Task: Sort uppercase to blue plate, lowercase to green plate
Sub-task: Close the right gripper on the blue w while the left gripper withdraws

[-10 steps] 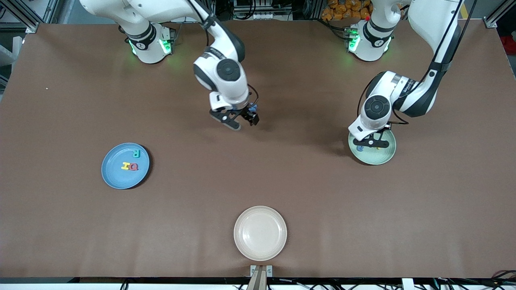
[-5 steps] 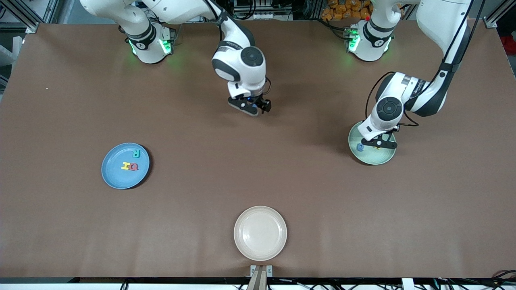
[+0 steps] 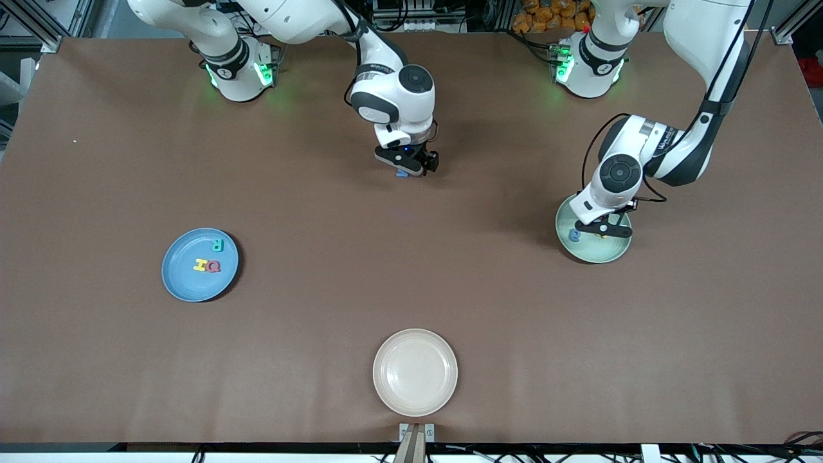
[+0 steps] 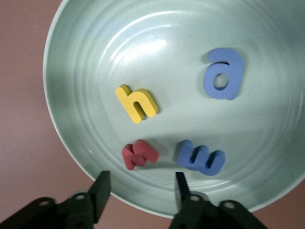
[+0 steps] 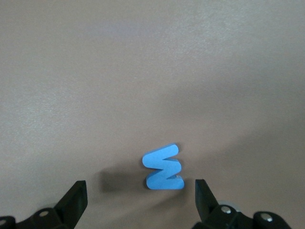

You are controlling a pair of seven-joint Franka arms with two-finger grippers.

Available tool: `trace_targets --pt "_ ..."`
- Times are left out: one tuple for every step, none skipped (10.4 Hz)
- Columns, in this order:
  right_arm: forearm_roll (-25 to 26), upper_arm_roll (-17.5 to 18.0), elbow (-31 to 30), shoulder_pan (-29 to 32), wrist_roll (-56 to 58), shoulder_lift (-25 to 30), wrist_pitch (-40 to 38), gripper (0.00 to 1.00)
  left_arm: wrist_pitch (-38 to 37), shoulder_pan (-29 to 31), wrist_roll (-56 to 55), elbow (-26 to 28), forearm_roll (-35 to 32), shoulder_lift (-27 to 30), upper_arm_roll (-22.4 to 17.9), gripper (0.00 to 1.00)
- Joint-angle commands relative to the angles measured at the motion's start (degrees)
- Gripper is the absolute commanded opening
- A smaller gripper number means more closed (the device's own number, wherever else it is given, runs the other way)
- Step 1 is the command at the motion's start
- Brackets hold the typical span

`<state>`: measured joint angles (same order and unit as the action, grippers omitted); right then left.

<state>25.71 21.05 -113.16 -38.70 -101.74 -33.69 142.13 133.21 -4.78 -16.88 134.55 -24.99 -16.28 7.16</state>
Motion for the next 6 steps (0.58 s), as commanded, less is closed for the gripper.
trace_targets --pt "4.0 0.8 -1.2 1.8 -1.6 0.2 1.3 1.0 0.9 0.0 1.1 0.9 -1.4 1.5 0.0 0.71" --pt "5.2 0.8 -2.3 2.0 -1.5 0.3 1.7 1.0 0.9 -0.1 1.1 0.3 -0.9 1.7 0.0 0.73" --pt "6.5 0.8 -4.0 2.2 -1.6 0.5 3.3 1.0 0.8 -0.4 1.0 -0.4 -0.3 1.7 0.0 0.74" --pt "7.0 0.8 -4.7 2.4 -1.6 0.5 4.3 1.0 0.8 -0.6 0.6 -1.6 1.3 1.8 0.1 0.76" --pt "7.0 0.8 -4.7 2.4 -1.6 0.5 4.3 1.0 0.8 -0.8 1.1 -3.0 5.5 2.0 0.1 0.76" --pt "7.0 0.8 -4.7 2.3 -1.7 0.6 4.3 1.0 0.8 -0.8 1.2 -4.1 8.4 2.5 0.1 0.76"
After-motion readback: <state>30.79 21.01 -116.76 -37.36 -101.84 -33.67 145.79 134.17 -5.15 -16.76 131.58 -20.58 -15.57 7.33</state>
